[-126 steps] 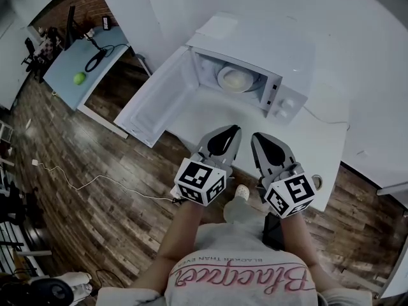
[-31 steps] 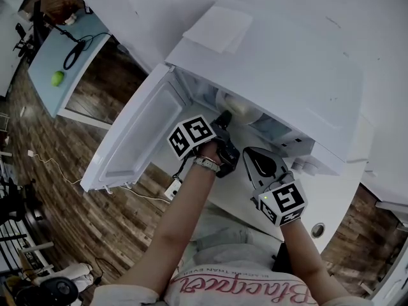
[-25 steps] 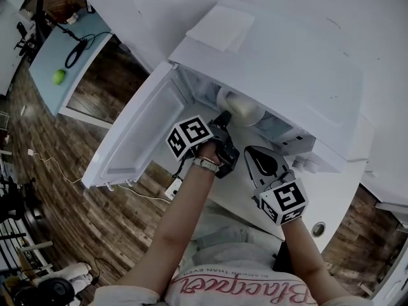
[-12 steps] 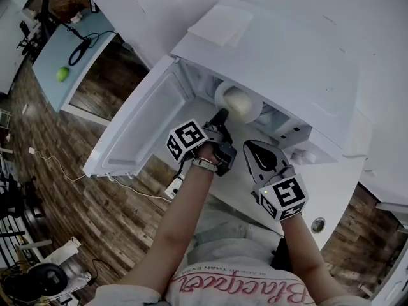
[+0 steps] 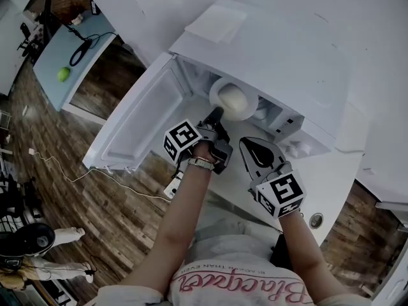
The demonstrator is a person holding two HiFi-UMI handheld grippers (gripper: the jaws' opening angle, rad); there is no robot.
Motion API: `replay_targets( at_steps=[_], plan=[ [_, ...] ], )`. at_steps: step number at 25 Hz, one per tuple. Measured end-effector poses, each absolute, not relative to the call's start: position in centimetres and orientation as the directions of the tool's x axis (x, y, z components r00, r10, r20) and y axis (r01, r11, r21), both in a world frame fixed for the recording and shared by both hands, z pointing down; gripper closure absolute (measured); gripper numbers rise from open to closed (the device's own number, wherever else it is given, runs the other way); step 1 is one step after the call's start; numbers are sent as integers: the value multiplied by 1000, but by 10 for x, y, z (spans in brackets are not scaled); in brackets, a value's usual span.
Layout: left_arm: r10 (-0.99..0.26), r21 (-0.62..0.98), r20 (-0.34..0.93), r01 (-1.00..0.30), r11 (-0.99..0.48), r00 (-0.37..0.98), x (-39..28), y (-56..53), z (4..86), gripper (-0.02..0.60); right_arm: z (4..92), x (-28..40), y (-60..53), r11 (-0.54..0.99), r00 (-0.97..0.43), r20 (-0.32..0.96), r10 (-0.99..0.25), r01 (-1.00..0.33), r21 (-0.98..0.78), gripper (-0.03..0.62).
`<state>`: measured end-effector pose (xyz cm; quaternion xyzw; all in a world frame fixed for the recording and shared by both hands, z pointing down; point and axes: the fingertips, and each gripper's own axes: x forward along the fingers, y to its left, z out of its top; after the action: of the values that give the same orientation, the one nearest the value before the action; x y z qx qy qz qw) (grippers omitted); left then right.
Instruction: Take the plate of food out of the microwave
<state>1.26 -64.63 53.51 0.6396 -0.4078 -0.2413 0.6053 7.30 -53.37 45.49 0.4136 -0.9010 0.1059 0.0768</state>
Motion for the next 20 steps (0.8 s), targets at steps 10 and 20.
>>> replay_targets(
  at_steps=[10,20],
  plan=[
    [-840,979,153,-197,57,521,10,-632,524,563,447,73,-518,656,-662,210,-719,-747,-108,588],
    [-853,980,149,-189,61,501,7,-614,519,563,437,80,-512,649,-659,181,-730,-751,-122,588]
  ],
)
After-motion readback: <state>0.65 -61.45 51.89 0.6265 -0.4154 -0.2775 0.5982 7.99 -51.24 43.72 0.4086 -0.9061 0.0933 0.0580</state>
